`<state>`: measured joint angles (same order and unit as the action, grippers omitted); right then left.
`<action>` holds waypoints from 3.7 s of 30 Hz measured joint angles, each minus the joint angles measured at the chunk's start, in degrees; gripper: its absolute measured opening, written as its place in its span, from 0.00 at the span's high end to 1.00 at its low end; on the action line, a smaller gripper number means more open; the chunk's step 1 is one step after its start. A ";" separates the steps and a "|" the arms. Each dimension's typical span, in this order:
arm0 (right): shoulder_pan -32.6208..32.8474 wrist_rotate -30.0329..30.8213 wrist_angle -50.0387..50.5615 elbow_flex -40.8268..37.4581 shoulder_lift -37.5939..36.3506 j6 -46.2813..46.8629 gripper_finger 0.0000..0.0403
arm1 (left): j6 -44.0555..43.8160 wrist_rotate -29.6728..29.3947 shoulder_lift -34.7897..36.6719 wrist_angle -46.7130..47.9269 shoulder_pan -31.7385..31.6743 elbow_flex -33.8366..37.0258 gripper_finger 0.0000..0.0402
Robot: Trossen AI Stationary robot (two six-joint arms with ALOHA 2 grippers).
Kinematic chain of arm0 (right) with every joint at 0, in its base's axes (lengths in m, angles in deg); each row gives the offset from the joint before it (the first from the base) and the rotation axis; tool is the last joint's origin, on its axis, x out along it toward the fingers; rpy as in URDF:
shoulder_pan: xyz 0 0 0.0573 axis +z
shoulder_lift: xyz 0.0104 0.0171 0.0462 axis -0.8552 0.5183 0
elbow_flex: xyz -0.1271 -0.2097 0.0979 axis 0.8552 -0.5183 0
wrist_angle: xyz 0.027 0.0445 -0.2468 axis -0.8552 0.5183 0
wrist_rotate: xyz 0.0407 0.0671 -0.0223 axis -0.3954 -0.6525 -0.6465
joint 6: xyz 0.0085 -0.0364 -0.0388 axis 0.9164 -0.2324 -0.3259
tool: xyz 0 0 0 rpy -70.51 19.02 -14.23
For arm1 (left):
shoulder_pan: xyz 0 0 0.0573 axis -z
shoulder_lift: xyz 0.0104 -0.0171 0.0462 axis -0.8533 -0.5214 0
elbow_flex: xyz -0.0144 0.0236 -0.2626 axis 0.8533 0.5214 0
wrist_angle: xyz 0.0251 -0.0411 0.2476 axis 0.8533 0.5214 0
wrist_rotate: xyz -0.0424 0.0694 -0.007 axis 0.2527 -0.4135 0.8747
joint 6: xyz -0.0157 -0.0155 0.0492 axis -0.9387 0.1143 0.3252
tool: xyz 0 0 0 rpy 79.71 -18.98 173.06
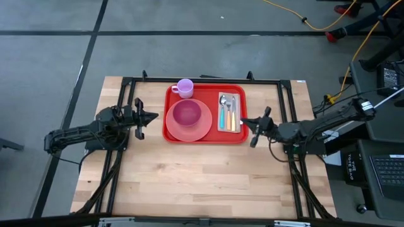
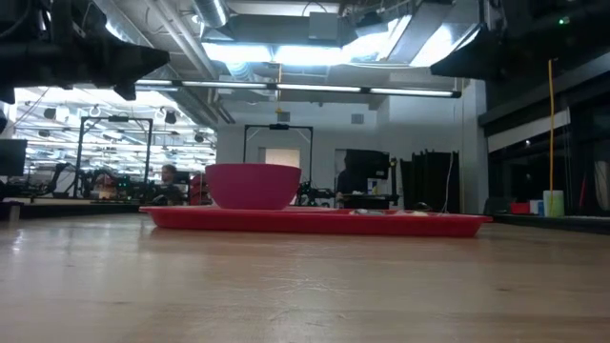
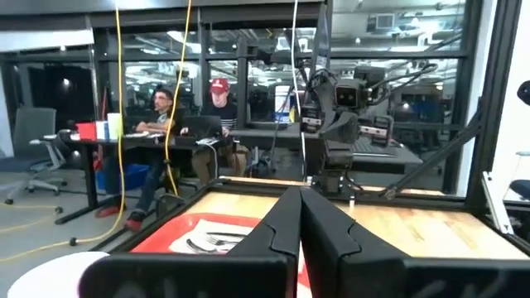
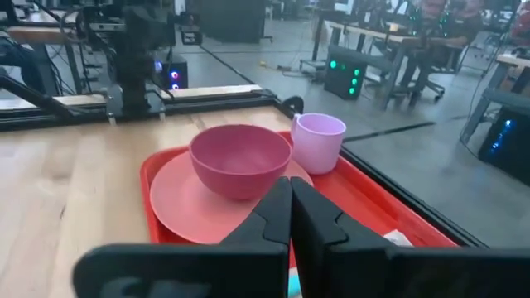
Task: Set up tray
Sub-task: Return to Home Position
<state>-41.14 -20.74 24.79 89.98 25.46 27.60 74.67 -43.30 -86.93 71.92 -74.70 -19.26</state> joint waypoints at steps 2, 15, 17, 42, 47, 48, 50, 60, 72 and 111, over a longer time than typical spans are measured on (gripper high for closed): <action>0.02 -0.10 -0.09 -0.58 -1.03 -1.05 0.99 | 1.09 -0.01 0.24 -1.30 -0.21 0.00 0.99; 0.02 -6.20 -0.06 -8.62 -14.16 -7.70 0.99 | 3.55 -9.83 0.22 1.00 -2.44 0.00 0.99; 0.02 -8.92 0.08 -10.89 -17.68 -8.51 0.99 | 3.56 -9.85 0.22 1.02 -2.41 -0.02 0.99; 0.02 -22.69 2.98 -19.55 -32.38 2.98 0.95 | 3.55 -9.84 0.22 1.02 -2.41 -0.02 0.98; 0.02 -22.67 2.98 -19.53 -32.38 3.28 0.93 | 3.56 -9.83 0.22 1.02 -2.41 -0.02 0.99; 0.02 -22.68 2.98 -19.53 -32.38 3.32 0.93 | 3.56 -9.85 0.22 1.02 -2.41 -0.02 0.99; 0.02 -22.67 2.98 -19.53 -32.38 3.32 0.94 | 3.54 -9.84 0.22 1.02 -2.41 -0.02 0.99; 0.57 -25.52 4.01 -19.53 -32.44 3.34 0.94 | 3.56 -9.85 0.22 1.02 -2.41 -0.02 0.99; -5.53 -36.17 13.90 -19.53 -47.08 2.05 0.94 | 3.56 -9.84 0.22 1.01 -2.40 -0.02 0.98; -9.14 -52.11 14.72 -19.48 -47.01 7.79 0.94 | 3.56 -9.84 0.17 0.83 -2.41 -0.02 0.98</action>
<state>-50.27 -72.85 39.51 70.49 -21.55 35.39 78.23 -53.14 -86.76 72.75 -77.12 -19.28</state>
